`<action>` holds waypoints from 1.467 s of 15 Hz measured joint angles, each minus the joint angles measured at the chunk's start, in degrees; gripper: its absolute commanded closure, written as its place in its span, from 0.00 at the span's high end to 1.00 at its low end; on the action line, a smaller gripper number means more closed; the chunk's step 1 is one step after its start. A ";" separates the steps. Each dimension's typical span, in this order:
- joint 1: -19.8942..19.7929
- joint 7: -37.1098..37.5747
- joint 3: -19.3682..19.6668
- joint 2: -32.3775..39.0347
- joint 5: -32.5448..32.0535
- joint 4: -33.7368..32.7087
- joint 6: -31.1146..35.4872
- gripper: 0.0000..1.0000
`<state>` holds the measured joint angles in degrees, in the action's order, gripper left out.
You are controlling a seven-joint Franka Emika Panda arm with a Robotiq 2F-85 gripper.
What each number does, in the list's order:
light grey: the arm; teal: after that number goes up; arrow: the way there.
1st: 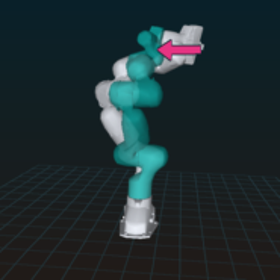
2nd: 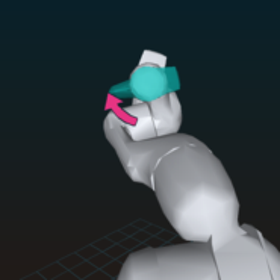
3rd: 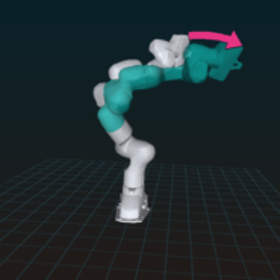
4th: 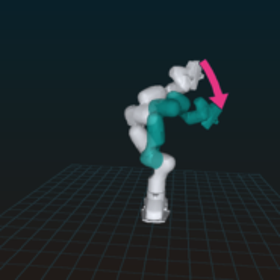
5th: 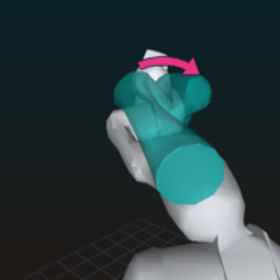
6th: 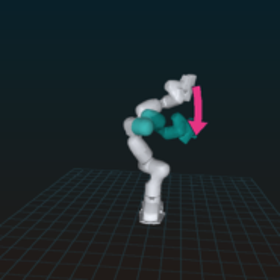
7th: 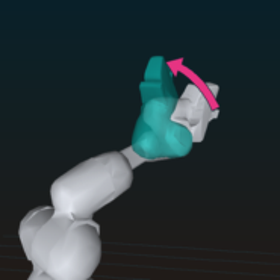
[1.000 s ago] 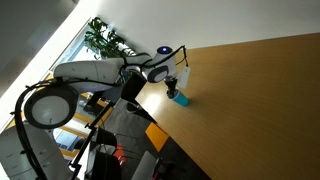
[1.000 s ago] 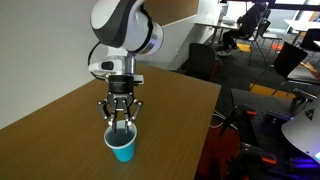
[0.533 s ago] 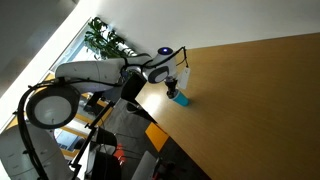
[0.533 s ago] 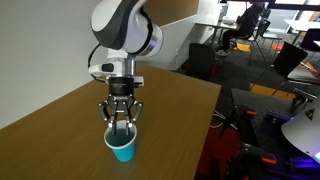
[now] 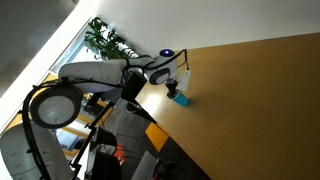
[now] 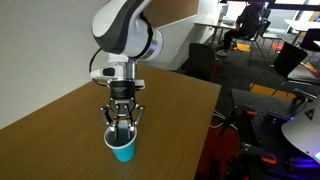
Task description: Take the pen out of the light blue cup
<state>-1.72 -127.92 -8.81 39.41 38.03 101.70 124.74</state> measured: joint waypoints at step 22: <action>-0.34 0.00 -1.32 2.60 -0.64 -2.57 -1.99 0.03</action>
<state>-2.06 -127.92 -10.13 42.02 37.40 99.14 122.75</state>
